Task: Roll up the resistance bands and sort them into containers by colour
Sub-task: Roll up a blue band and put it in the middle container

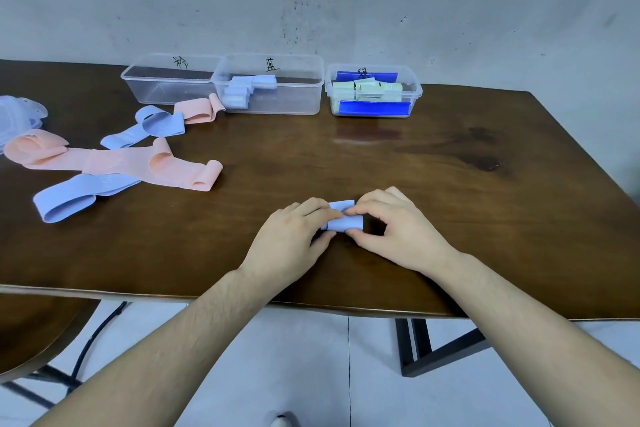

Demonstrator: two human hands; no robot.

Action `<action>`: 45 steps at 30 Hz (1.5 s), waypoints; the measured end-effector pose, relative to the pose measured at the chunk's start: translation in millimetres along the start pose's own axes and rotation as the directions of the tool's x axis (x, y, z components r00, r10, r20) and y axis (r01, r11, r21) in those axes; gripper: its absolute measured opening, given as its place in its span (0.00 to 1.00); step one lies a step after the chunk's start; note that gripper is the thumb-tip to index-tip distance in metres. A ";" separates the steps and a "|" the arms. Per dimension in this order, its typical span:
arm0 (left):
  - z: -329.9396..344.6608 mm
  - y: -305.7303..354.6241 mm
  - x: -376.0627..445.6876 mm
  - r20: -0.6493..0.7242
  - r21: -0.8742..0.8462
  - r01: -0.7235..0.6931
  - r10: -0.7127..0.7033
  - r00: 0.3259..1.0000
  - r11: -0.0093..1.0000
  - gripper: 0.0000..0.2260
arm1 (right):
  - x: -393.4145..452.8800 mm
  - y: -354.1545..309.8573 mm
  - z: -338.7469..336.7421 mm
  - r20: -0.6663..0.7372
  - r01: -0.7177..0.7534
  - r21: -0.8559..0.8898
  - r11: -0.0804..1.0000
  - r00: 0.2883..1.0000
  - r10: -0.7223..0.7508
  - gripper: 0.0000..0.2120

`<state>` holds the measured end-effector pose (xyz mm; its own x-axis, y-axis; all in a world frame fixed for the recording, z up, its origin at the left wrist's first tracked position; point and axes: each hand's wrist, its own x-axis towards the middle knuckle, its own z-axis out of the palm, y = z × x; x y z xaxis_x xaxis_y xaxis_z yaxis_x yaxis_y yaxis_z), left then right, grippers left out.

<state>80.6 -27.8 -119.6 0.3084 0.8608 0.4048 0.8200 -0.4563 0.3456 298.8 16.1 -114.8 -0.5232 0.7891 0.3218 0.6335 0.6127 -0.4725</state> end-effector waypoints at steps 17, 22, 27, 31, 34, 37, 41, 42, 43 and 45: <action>7.1 -6.6 13.7 0.018 -0.003 0.072 -0.072 0.997 0.997 0.15 | 14.0 5.2 1.7 -0.003 -0.055 -0.023 0.998 0.998 0.055 0.13; 7.6 -10.6 20.7 0.042 0.060 0.072 -0.075 0.996 0.996 0.16 | 14.4 4.7 -0.3 -0.028 -0.042 -0.067 0.997 0.999 0.040 0.16; 8.5 -12.9 23.6 0.063 0.061 0.077 -0.080 0.995 0.995 0.18 | 14.5 6.4 0.2 -0.006 -0.045 -0.072 0.996 0.999 0.045 0.16; 9.8 -14.0 26.0 0.092 0.056 0.093 -0.098 0.991 0.994 0.20 | 18.0 6.5 0.7 -0.006 -0.074 -0.055 0.996 0.997 0.074 0.15; 11.4 -14.1 30.3 0.105 -0.008 0.162 -0.160 0.981 0.987 0.19 | 21.6 5.1 -0.7 0.020 -0.108 -0.033 0.994 0.994 0.108 0.14; 11.6 -12.8 33.5 0.102 -0.096 0.219 -0.209 0.973 0.971 0.16 | 23.3 4.0 -3.3 0.025 -0.138 0.009 0.990 0.990 0.138 0.13; 2.2 -6.0 30.7 0.132 -0.363 0.290 -0.259 0.957 0.886 0.13 | 22.8 0.1 -9.0 0.062 -0.224 0.152 0.963 0.974 0.217 0.14; -0.6 -3.1 29.8 0.130 -0.428 0.306 -0.277 0.952 0.850 0.13 | 21.9 -1.2 -10.1 0.073 -0.259 0.206 0.944 0.966 0.249 0.14; -2.6 -0.4 28.4 0.110 -0.463 0.307 -0.290 0.951 0.831 0.13 | 21.3 -3.3 -11.2 0.091 -0.297 0.252 0.921 0.955 0.283 0.15; -4.9 5.5 27.6 0.058 -0.462 0.290 -0.298 0.953 0.838 0.13 | 21.4 -8.4 -13.9 0.135 -0.366 0.370 0.854 0.930 0.341 0.15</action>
<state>91.2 -7.7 -102.4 0.0775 0.9693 0.2333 0.5535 -0.2365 0.7986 290.2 28.4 -92.6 -0.3481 0.9371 0.0276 0.5213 0.2180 -0.8250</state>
